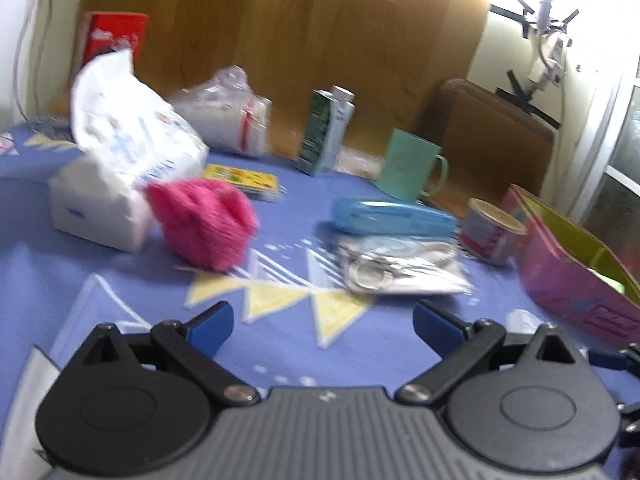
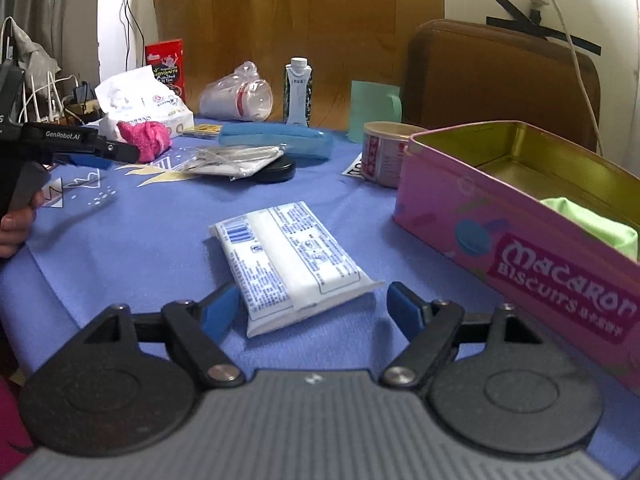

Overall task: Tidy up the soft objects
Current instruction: 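Grasp the white wet-wipe pack with the right gripper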

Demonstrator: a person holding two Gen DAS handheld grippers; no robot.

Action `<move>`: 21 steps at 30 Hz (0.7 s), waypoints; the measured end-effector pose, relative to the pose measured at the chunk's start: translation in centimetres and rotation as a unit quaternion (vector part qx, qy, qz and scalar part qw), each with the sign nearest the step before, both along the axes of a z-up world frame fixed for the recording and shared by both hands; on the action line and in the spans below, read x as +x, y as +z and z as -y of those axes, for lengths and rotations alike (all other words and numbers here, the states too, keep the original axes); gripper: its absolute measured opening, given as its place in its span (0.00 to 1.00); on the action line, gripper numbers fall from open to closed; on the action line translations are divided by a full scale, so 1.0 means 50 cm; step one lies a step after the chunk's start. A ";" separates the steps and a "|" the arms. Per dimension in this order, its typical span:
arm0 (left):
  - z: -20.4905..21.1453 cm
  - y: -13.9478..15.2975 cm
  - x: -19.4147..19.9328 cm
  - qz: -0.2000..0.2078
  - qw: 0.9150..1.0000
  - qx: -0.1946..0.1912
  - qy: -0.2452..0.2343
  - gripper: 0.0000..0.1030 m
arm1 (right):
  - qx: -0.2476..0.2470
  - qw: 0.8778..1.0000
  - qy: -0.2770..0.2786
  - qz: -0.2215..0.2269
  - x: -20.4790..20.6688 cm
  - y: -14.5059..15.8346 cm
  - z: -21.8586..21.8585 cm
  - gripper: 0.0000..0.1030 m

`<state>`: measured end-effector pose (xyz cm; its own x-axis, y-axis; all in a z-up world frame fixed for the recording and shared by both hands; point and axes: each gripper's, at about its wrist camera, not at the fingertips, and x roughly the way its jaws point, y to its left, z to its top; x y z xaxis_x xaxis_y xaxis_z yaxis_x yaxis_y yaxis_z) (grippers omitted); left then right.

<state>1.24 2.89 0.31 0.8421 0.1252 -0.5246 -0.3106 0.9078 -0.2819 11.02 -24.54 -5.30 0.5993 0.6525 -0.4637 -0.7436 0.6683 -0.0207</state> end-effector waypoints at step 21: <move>0.244 0.008 0.161 -0.025 0.975 0.023 -0.218 0.91 | 0.017 1.000 0.008 -0.014 -0.007 -0.006 0.017 0.80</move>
<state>9.30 -9.32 0.69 0.7945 -0.2143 -0.5682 0.0952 0.9681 -0.2319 10.69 -25.39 -5.62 0.5752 0.6776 -0.4583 -0.7543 0.6561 0.0233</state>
